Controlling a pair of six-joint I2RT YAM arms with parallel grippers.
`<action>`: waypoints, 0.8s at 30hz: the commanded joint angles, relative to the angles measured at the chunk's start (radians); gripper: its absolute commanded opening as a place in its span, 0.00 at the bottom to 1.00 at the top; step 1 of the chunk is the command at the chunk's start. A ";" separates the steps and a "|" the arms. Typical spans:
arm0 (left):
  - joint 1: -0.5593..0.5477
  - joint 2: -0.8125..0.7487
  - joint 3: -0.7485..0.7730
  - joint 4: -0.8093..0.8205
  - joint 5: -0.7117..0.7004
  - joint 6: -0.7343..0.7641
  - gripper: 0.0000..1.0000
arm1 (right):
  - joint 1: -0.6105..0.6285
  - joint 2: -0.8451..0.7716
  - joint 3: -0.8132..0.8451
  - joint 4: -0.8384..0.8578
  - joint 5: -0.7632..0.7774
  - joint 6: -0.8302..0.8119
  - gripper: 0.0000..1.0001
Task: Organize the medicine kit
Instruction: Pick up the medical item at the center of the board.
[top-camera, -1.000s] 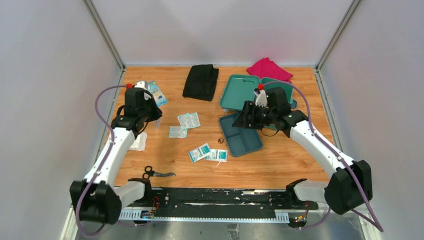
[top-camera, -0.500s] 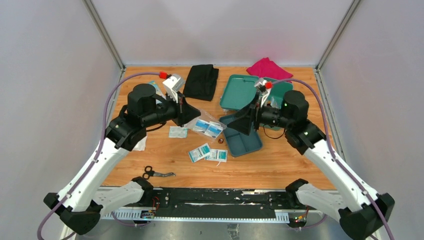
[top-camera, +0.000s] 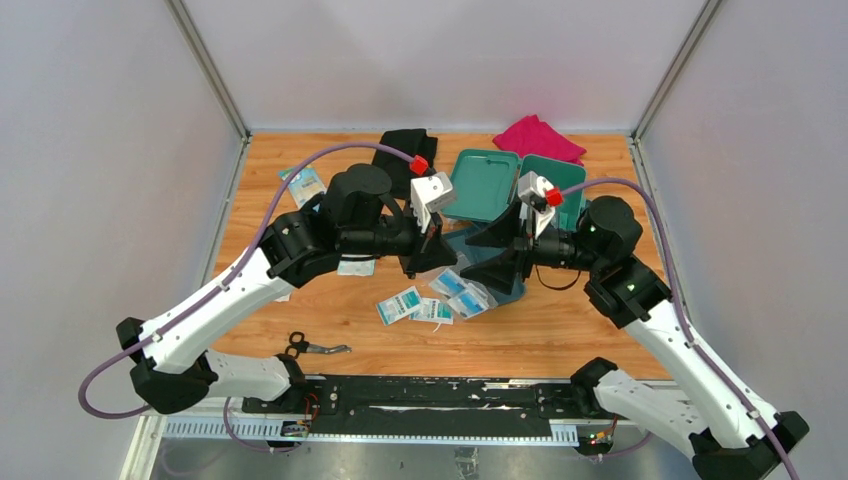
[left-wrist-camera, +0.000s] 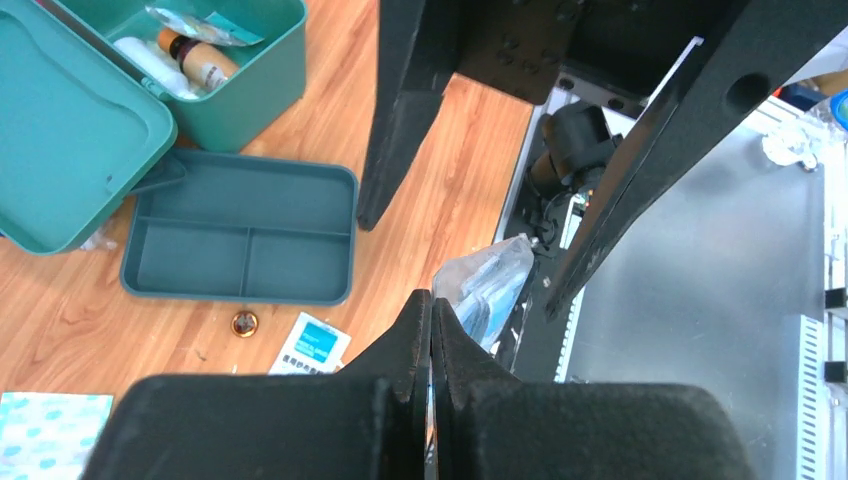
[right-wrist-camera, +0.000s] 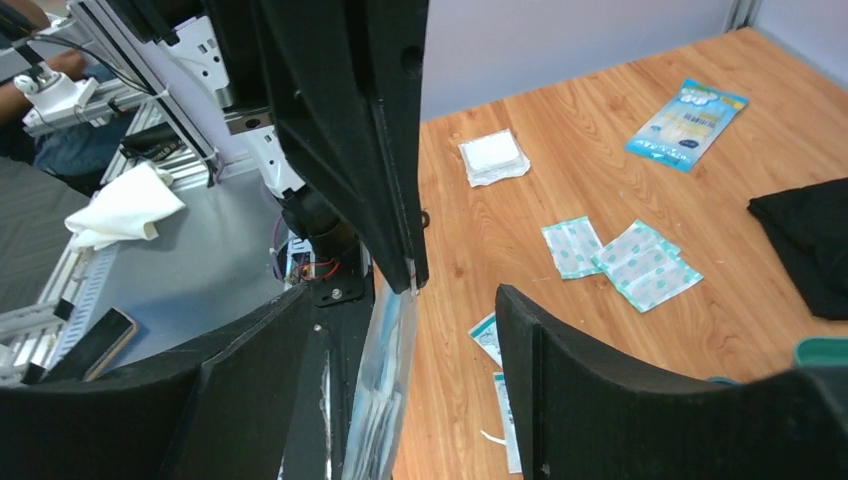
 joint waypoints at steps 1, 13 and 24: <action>-0.014 -0.015 0.050 -0.044 -0.005 0.048 0.00 | 0.016 -0.047 -0.009 -0.031 -0.014 -0.084 0.70; -0.013 -0.053 0.059 -0.054 0.028 0.057 0.00 | 0.037 0.058 -0.017 0.051 -0.195 -0.037 0.59; -0.013 -0.104 0.053 -0.062 0.002 0.062 0.00 | 0.044 0.070 -0.022 0.014 -0.176 -0.061 0.37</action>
